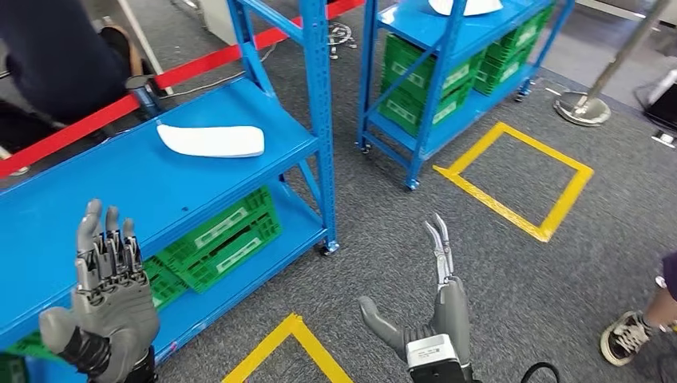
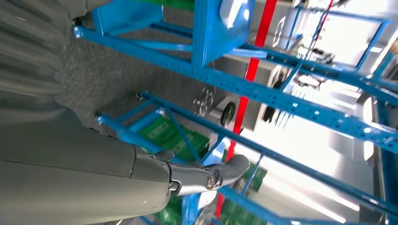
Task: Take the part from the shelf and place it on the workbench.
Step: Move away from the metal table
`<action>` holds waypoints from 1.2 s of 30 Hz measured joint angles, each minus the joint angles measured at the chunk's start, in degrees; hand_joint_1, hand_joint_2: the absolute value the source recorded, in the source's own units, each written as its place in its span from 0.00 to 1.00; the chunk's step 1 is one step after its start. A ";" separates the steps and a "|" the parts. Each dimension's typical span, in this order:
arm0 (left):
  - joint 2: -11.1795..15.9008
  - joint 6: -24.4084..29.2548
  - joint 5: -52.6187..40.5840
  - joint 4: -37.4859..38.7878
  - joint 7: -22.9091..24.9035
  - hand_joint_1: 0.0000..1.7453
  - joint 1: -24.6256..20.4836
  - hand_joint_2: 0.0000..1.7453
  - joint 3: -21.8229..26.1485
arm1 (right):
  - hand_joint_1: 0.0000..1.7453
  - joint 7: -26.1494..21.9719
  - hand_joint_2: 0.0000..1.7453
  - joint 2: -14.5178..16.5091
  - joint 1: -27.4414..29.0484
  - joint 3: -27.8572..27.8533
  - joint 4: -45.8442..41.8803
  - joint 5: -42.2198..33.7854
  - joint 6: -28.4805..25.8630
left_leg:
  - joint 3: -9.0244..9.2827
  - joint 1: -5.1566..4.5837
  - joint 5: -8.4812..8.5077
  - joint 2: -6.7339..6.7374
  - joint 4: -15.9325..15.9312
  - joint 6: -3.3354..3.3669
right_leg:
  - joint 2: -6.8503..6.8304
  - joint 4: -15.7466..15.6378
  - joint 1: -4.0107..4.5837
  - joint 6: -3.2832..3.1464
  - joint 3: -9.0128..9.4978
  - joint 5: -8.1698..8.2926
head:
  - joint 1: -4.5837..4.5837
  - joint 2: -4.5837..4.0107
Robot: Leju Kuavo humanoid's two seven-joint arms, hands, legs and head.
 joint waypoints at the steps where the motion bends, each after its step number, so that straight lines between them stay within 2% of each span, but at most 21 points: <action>1: -0.01 0.04 -0.04 -0.03 0.10 0.00 0.06 0.00 0.00 | 0.00 -0.01 1.00 -0.01 0.01 0.02 -0.03 -0.19 0.00 | -0.55 0.16 -0.11 -0.70 0.75 -0.53 | 1.62 -3.87 -0.55 0.43 1.89 1.05 | 0.43 0.00; 3: -0.01 0.12 -0.18 -0.19 0.32 0.00 0.12 0.00 0.00 | 0.00 0.02 1.00 -0.08 0.09 0.03 -0.11 -0.50 0.01 | -2.22 0.15 0.38 -1.73 1.89 -1.24 | 3.98 -7.22 -1.16 0.12 3.40 1.48 | 0.96 0.00; 5: -0.01 0.23 -0.36 -0.34 0.63 0.00 0.21 0.00 -0.01 | 0.00 0.05 1.00 -0.16 0.20 0.03 -0.17 -0.75 0.00 | -4.27 0.24 1.37 -2.45 2.61 -1.42 | 3.26 -6.96 -1.24 -0.99 2.95 1.69 | 0.65 0.00; 7: -0.01 0.35 -0.51 -0.47 1.03 0.00 0.29 0.00 -0.01 | 0.00 0.11 1.00 -0.23 0.18 0.03 -0.20 -1.08 0.00 | -6.64 0.18 0.16 -0.39 5.83 -1.60 | 2.16 -6.61 -1.10 -1.54 2.50 1.83 | -0.35 0.00; 9: -0.01 0.56 -0.70 -0.70 1.76 0.00 0.21 0.00 -0.02 | 0.00 0.43 1.00 -0.31 0.10 0.02 -0.29 -1.88 0.01 | -10.19 0.05 -3.75 3.39 13.74 -1.82 | 1.19 -6.68 -0.48 -1.82 2.53 1.86 | -1.44 0.00; 11: -0.03 0.96 -1.02 -0.90 2.97 0.00 0.08 0.00 -0.04 | 0.00 0.94 1.00 -0.48 0.07 -0.02 -0.38 -3.07 0.00 | -13.42 -0.06 -6.94 4.94 21.38 -1.62 | 0.23 -6.73 0.34 -1.83 2.53 1.87 | -2.13 0.00; 12: -0.03 1.21 -1.22 -1.03 3.56 0.00 0.07 0.00 -0.04 | 0.00 1.15 1.00 -0.60 0.06 -0.04 -0.46 -3.62 0.00 | -13.74 -0.28 -7.25 5.07 22.66 -1.22 | -0.20 -6.74 0.75 -1.82 2.54 1.87 | -2.30 0.00; 14: -0.02 1.65 -1.57 -1.50 4.55 0.00 0.02 0.00 -0.05 | 0.00 1.45 1.00 -0.81 -0.01 -0.14 -0.82 -4.39 -0.01 | -10.62 -1.34 -4.94 5.01 18.37 0.44 | -0.79 -6.91 1.55 -1.75 2.90 1.84 | -2.56 0.00; 16: -0.03 2.02 -1.71 -2.21 5.20 0.00 -0.24 0.00 -0.09 | 0.00 1.65 1.00 -0.95 -0.13 -0.28 -1.32 -4.80 -0.03 | -4.96 -3.33 -1.42 4.97 9.46 3.05 | -1.16 -7.64 1.91 -1.75 3.63 1.92 | -2.40 0.00; 17: -0.03 2.13 -1.73 -2.55 5.37 0.00 -0.48 0.00 -0.11 | 0.00 1.73 1.00 -1.00 -0.21 -0.37 -1.49 -4.92 -0.05 | -2.92 -4.22 -0.40 5.07 6.07 3.95 | -1.36 -8.03 1.89 -1.65 3.86 2.03 | -2.34 0.00; 19: -0.03 2.26 -1.74 -3.08 5.57 0.00 -0.77 0.00 -0.14 | 0.00 1.84 1.00 -1.19 -0.32 -0.53 -1.64 -5.06 -0.08 | -1.31 -5.13 0.00 5.23 3.23 4.54 | -1.71 -8.48 1.86 -1.44 3.87 2.28 | -2.42 0.00; 21: -0.02 2.32 -1.74 -3.45 5.71 0.00 -0.90 0.00 -0.15 | 0.00 1.86 1.00 -1.36 -0.33 -0.64 -1.93 -5.21 -0.09 | 0.26 -4.55 0.15 5.03 0.68 4.87 | -1.84 -8.43 2.22 -1.56 3.52 2.09 | -3.12 0.00; 23: -0.03 2.40 -1.74 -3.66 5.82 0.00 -1.04 0.00 -0.19 | 0.00 1.80 1.00 -1.51 -0.42 -0.81 -2.29 -5.35 -0.09 | 1.82 -3.42 0.22 4.73 -1.99 5.29 | -1.64 -4.88 2.35 -1.19 1.74 -0.19 | -3.06 0.00; 25: -0.03 2.44 -1.73 -3.71 5.93 0.00 -1.06 0.00 -0.22 | 0.00 1.79 1.00 -1.74 -0.37 -1.08 -2.40 -5.55 -0.09 | 1.67 -2.63 0.07 4.56 -2.02 5.20 | -1.43 3.25 1.60 0.00 -1.94 -4.00 | -2.44 0.00; 27: -0.03 2.45 -1.73 -3.72 6.15 0.00 -1.06 0.00 -0.25 | 0.00 1.80 1.00 -2.04 -0.22 -1.39 -2.41 -5.79 -0.09 | 0.86 -1.94 -0.38 4.53 -0.77 4.58 | -1.40 8.93 0.76 1.39 -4.60 -5.52 | -2.04 0.00; 28: -0.04 2.47 -1.72 -3.72 6.32 0.00 -1.08 0.00 -0.26 | 0.00 1.80 1.00 -2.17 -0.19 -1.53 -2.41 -5.90 -0.09 | 0.41 -1.56 -0.69 4.52 0.06 4.07 | -1.42 8.61 0.32 2.11 -4.50 -4.75 | -1.86 0.00; 31: -0.03 2.49 -1.68 -3.72 6.79 0.00 -1.15 0.00 -0.35 | 0.00 1.76 1.00 -2.46 -0.15 -1.84 -2.41 -6.27 -0.09 | -0.95 -0.53 -1.87 4.47 2.88 2.00 | -1.08 -0.92 -0.79 4.00 0.06 -0.51 | -1.13 0.00; 32: -0.03 2.46 -1.66 -3.73 6.91 0.00 -1.22 0.00 -0.39 | 0.00 1.69 1.00 -2.53 -0.08 -1.93 -2.50 -6.39 -0.09 | -1.49 -0.44 -2.14 4.40 3.82 1.42 | -0.79 -3.46 -0.95 3.71 1.31 0.18 | -0.68 0.00; 33: -0.02 2.43 -1.64 -3.75 6.98 0.00 -1.33 0.00 -0.44 | 0.00 1.59 1.00 -2.57 0.03 -2.04 -2.59 -6.52 -0.09 | -2.06 -0.47 -2.13 4.32 4.40 1.02 | -0.49 -4.75 -1.01 2.92 1.89 0.46 | -0.42 0.00; 35: -0.03 2.33 -1.61 -3.78 7.06 0.00 -1.65 0.00 -0.53 | 0.00 1.34 1.00 -2.62 0.26 -2.28 -2.76 -6.72 -0.09 | -3.08 -0.62 -1.64 4.07 4.81 0.74 | -0.25 -5.08 -1.06 0.72 1.89 1.15 | -0.55 0.00; 36: -0.03 2.29 -1.60 -3.79 7.07 0.00 -1.76 0.00 -0.57 | 0.00 1.25 1.00 -2.64 0.34 -2.40 -2.77 -6.81 -0.09 | -3.57 -0.59 -1.64 4.03 4.97 0.62 | -0.24 -5.01 -1.11 0.07 1.69 1.38 | -0.89 0.00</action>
